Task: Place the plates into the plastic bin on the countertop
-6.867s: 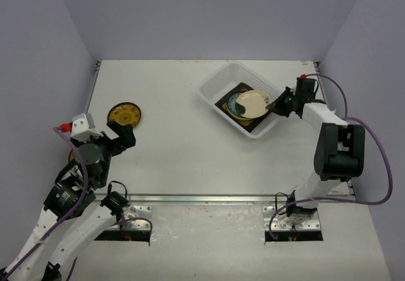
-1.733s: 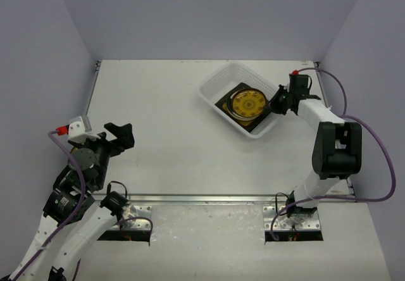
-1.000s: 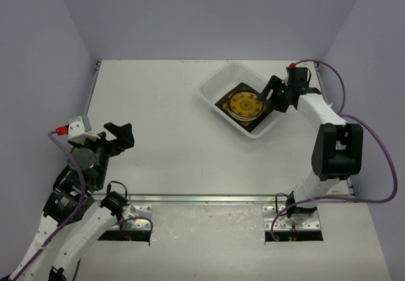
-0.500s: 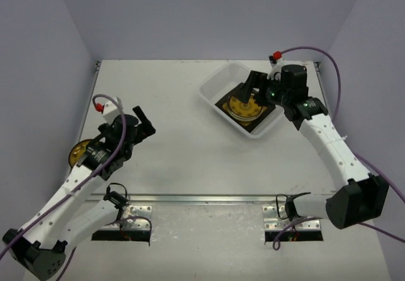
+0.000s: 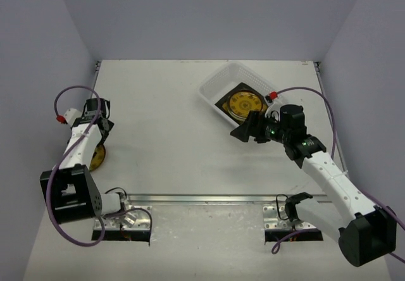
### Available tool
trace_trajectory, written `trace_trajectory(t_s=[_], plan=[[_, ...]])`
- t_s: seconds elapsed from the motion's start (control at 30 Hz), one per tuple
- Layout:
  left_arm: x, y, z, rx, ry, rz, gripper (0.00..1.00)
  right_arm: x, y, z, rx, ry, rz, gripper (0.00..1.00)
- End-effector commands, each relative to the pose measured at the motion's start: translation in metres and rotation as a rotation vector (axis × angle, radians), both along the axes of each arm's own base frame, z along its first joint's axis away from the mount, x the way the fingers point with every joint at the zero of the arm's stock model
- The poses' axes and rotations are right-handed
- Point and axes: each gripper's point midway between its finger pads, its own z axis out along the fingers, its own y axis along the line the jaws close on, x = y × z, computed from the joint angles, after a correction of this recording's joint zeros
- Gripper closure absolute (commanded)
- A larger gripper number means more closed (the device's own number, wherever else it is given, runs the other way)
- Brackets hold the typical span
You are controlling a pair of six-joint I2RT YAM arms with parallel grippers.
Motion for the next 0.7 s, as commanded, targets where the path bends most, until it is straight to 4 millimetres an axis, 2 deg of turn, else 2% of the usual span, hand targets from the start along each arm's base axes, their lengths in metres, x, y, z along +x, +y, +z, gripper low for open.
trace_trajectory(t_s=[0.0,0.23,0.27,0.47,0.6,0.67], plan=[[0.013,0.025,-0.013,0.007,0.064,0.132,0.00,-0.002,0.009,0.014,0.078,-0.068,0.035,0.01],[0.035,0.040,-0.037,0.005,0.229,0.221,0.00,-0.014,0.011,0.014,0.121,-0.059,0.051,0.01],[0.041,0.040,-0.046,-0.005,0.244,0.211,0.00,-0.016,0.011,0.015,0.121,-0.067,0.057,0.01],[0.043,0.041,-0.077,-0.022,0.314,0.226,0.00,-0.019,0.006,0.025,0.115,-0.095,0.037,0.01],[0.050,0.036,-0.089,-0.053,0.304,0.216,0.00,-0.022,0.006,0.025,0.134,-0.090,0.026,0.01],[0.043,0.034,-0.093,-0.055,0.323,0.234,0.00,-0.022,0.006,0.025,0.133,-0.088,0.026,0.01]])
